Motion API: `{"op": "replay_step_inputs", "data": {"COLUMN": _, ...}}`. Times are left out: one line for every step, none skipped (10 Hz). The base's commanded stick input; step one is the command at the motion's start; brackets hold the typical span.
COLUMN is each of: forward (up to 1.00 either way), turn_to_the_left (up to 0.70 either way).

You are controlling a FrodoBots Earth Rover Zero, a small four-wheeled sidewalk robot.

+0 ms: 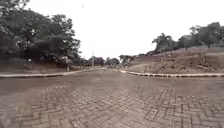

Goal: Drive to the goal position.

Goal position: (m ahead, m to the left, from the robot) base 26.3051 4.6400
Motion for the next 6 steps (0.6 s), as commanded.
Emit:
{"op": "replay_step_inputs", "data": {"forward": 0.85, "turn_to_the_left": 0.0}}
{"op": "replay_step_inputs", "data": {"forward": 0.85, "turn_to_the_left": 0.0}}
{"op": "replay_step_inputs", "data": {"forward": 0.85, "turn_to_the_left": 0.0}}
{"op": "replay_step_inputs", "data": {"forward": 0.85, "turn_to_the_left": 0.0}}
{"op": "replay_step_inputs", "data": {"forward": 0.85, "turn_to_the_left": 0.0}}
{"op": "replay_step_inputs", "data": {"forward": 0.85, "turn_to_the_left": 0.0}}
